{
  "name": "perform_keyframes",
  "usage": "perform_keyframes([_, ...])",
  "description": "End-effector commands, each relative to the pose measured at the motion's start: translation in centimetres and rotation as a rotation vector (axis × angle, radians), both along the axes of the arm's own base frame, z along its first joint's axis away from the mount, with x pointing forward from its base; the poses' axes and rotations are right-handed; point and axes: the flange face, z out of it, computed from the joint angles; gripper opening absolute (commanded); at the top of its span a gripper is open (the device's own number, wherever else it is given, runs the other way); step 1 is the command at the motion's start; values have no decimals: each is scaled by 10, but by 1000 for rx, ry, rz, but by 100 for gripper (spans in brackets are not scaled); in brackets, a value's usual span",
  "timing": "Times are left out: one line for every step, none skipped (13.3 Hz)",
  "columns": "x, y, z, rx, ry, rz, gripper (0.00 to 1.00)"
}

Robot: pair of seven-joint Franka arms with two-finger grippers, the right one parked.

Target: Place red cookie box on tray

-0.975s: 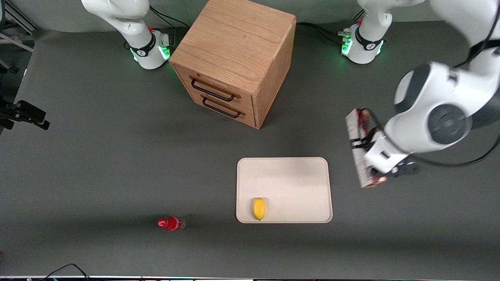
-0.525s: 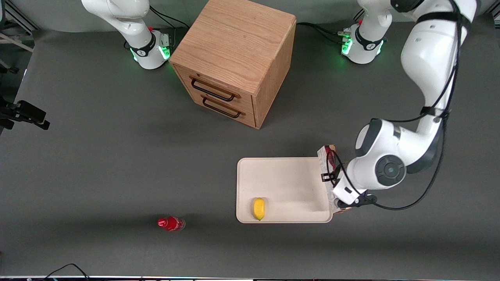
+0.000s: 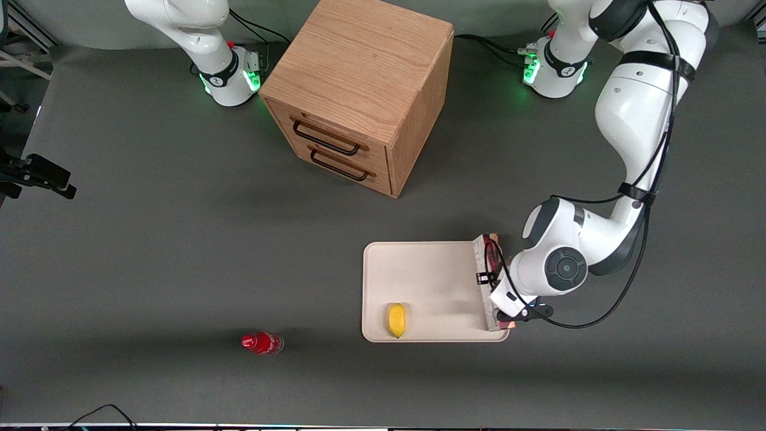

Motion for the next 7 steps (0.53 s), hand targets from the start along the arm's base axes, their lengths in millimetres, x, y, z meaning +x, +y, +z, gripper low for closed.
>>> perform_keyframes([-3, 1, 0, 30, 6, 6, 100])
perform_keyframes([-3, 6, 6, 40, 14, 12, 100])
perform_keyframes([-4, 12, 20, 56, 35, 16, 100])
perform_keyframes([-6, 25, 40, 81, 59, 17, 100])
perform_keyframes([-6, 38, 65, 97, 63, 24, 100])
perform_keyframes([-9, 49, 93, 118, 66, 33, 100])
perform_keyframes([-17, 59, 117, 150, 94, 33, 100])
